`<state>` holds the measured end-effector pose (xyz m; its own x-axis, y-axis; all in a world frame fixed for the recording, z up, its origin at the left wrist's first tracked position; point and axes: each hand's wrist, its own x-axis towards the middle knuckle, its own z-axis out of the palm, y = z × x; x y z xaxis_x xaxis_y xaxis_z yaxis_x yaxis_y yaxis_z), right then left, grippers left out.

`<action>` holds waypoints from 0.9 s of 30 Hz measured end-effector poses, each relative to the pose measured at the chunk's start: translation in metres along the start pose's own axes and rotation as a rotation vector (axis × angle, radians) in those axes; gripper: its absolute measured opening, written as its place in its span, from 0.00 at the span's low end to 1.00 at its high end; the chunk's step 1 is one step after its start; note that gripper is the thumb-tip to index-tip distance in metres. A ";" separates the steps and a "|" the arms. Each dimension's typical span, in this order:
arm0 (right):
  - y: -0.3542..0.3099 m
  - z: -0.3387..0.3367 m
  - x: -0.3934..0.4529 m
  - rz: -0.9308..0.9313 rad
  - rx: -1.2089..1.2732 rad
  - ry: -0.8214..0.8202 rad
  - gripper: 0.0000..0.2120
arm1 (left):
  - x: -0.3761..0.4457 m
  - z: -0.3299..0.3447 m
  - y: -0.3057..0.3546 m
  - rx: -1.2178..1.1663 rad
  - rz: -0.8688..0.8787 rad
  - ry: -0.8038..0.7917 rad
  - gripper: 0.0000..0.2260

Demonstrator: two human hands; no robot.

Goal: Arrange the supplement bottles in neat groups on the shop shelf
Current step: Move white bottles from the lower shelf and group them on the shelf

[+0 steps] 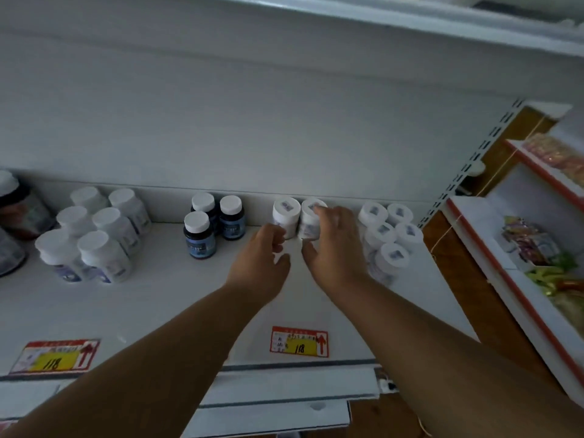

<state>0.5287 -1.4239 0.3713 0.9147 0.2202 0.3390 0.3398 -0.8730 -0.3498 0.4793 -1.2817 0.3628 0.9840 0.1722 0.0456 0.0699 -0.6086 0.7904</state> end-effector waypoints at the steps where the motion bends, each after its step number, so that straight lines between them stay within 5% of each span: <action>1: -0.009 -0.004 -0.009 -0.007 0.027 0.002 0.29 | -0.009 -0.007 -0.001 -0.005 0.036 -0.008 0.15; 10: -0.145 0.014 -0.109 -0.129 0.229 -0.049 0.24 | -0.120 -0.116 -0.083 0.040 0.174 0.066 0.18; 16: -0.219 0.032 -0.165 -0.324 0.345 -0.260 0.18 | -0.211 -0.166 -0.144 0.127 0.039 0.206 0.19; 21: -0.203 0.088 -0.223 -0.425 0.370 -0.533 0.17 | -0.266 -0.133 -0.194 0.097 -0.128 0.240 0.19; 27: -0.140 0.190 -0.252 -0.309 0.292 -0.660 0.16 | -0.266 -0.047 -0.259 0.084 -0.279 0.131 0.21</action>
<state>0.2924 -1.2742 0.1694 0.6791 0.7273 -0.0990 0.5600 -0.6006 -0.5707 0.1920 -1.1333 0.1743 0.8959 0.4363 -0.0834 0.3528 -0.5850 0.7303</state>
